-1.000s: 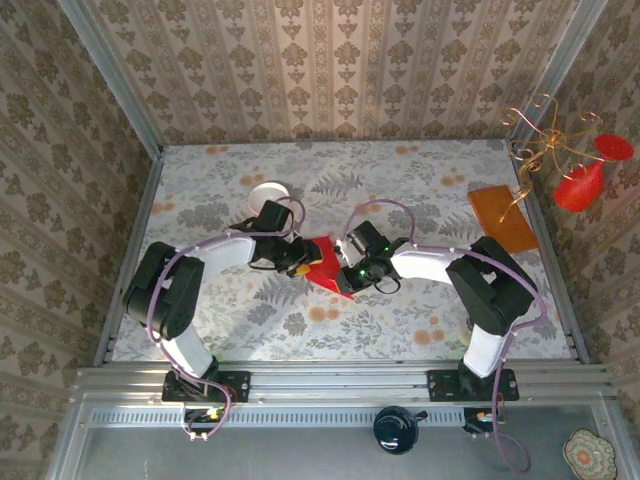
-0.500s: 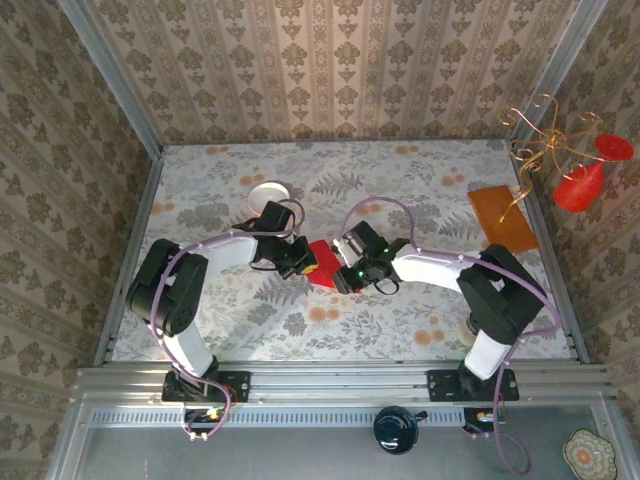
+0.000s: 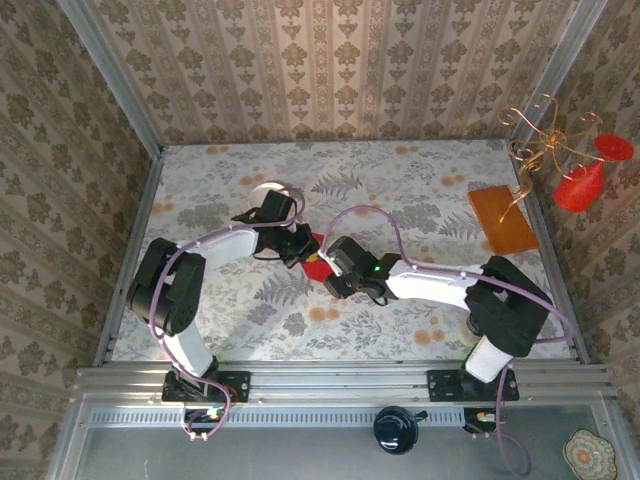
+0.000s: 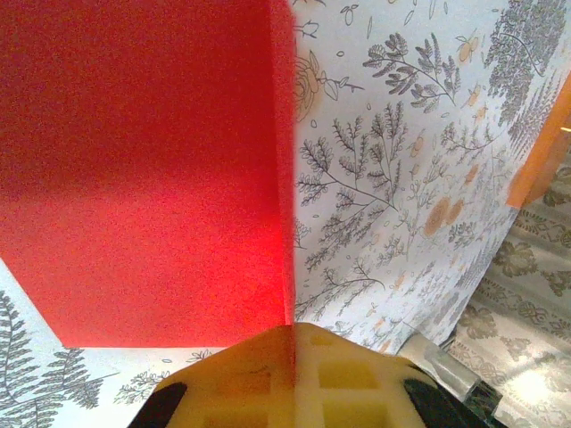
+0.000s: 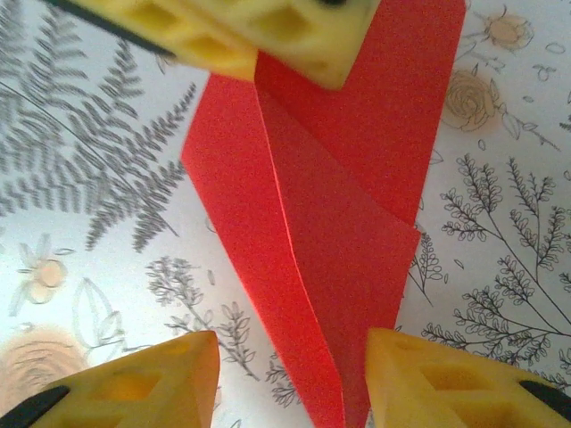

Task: Fold a paper plane with a square sheet of paper (pick it up from the middle)
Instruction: Fourth fold the wing at the center of the table.

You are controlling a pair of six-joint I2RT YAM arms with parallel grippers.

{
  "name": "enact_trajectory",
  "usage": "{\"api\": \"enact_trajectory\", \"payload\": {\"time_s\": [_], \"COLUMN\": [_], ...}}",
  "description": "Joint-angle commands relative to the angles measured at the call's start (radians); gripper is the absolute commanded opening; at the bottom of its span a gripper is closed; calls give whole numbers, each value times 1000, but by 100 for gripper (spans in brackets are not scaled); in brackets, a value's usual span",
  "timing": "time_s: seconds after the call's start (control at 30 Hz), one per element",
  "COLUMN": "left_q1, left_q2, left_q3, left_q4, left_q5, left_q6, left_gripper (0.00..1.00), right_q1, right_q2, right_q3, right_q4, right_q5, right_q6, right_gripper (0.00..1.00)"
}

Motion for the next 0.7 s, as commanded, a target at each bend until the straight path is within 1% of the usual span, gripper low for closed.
{"api": "enact_trajectory", "payload": {"time_s": [0.0, 0.23, 0.47, 0.53, 0.67], "left_q1": [5, 4, 5, 5, 6], "left_q2": [22, 26, 30, 29, 25], "left_q3": [26, 26, 23, 23, 21], "left_q4": [-38, -42, -43, -43, -43], "left_q5": [17, 16, 16, 17, 17], "left_q6": [-17, -17, -14, -14, -13], "left_gripper": [4, 4, 4, 4, 4], "right_q1": [5, 6, 6, 6, 5], "right_q2": [42, 69, 71, 76, 95], "right_q3": [19, 24, 31, 33, 43], "right_q4": [15, 42, 49, 47, 31], "right_q5": [82, 78, 75, 70, 68], "right_q6": [-45, -63, -68, -68, -65], "right_gripper": [48, 38, 35, 31, 19]}}
